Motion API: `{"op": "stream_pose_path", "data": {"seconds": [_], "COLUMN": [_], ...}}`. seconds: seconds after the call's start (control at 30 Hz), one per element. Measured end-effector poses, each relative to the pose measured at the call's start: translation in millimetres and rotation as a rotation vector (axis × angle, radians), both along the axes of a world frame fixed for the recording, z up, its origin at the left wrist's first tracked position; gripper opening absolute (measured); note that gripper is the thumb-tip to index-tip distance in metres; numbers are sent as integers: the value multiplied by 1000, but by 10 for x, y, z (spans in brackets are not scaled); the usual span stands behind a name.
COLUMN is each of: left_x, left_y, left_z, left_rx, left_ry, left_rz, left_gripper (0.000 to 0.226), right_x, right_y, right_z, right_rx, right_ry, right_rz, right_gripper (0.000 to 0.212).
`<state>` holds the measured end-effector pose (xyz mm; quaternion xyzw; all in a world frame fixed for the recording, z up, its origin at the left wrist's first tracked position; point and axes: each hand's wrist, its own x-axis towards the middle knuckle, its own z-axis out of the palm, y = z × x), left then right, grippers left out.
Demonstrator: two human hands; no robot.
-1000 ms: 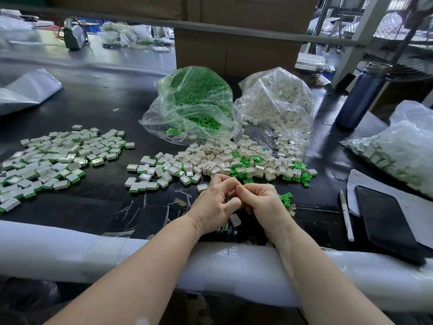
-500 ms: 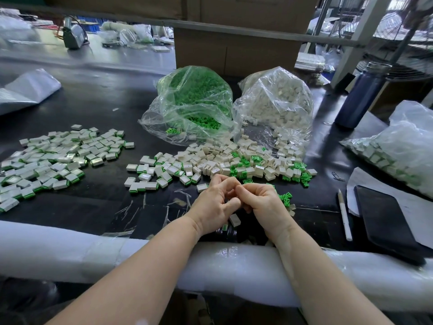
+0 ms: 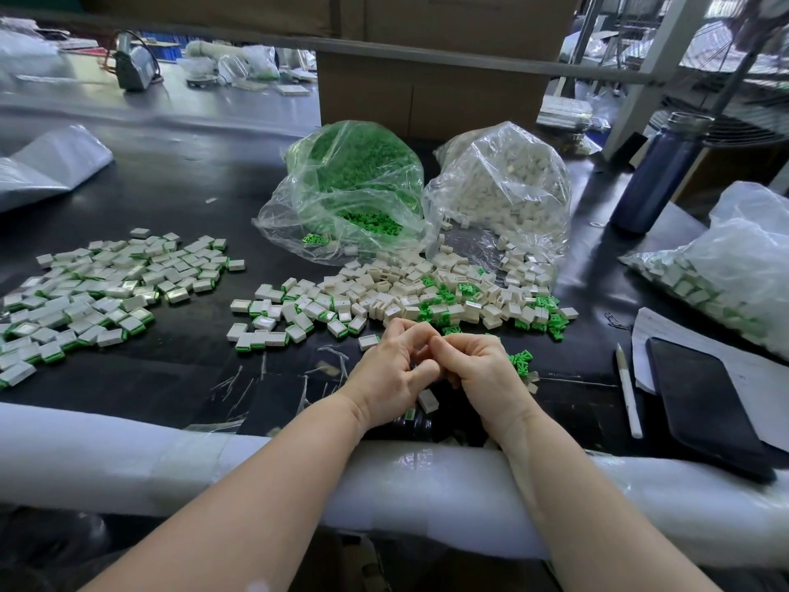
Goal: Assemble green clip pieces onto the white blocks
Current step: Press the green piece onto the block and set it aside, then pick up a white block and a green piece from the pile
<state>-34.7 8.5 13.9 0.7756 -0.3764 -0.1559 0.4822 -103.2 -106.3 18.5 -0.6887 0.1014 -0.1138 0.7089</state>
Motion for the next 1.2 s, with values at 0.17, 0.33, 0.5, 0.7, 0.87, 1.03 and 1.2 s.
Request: {"op": "stream_pose_path", "data": {"seconds": [0.17, 0.33, 0.5, 0.7, 0.87, 1.03, 1.2], "left_x": [26, 51, 27, 18, 16, 2, -9], "left_y": [4, 5, 6, 15, -3, -22, -32], "left_z": [-41, -54, -18, -2, -35, -59, -60], "left_rx": [-108, -166, -232, -241, -90, 74, 100], "left_ry": [40, 31, 121, 136, 19, -100, -96], "left_rz": [24, 137, 167, 213, 199, 140, 180], "left_gripper": [11, 9, 10, 13, 10, 19, 36], "right_x": [27, 44, 16, 18, 19, 33, 35], "right_y": [15, -18, -31, -14, -82, -98, -101], "right_z": [-13, -37, -41, -31, -33, -50, -49], "right_rx": [-79, -27, -48, -137, -273, -297, -333], "right_ry": [-34, -54, -28, -18, -65, -69, -65], "right_rz": [-37, -200, -186, -224, -461, -539, -557], "right_gripper": [31, 20, 13, 13, 19, 19, 21]}}
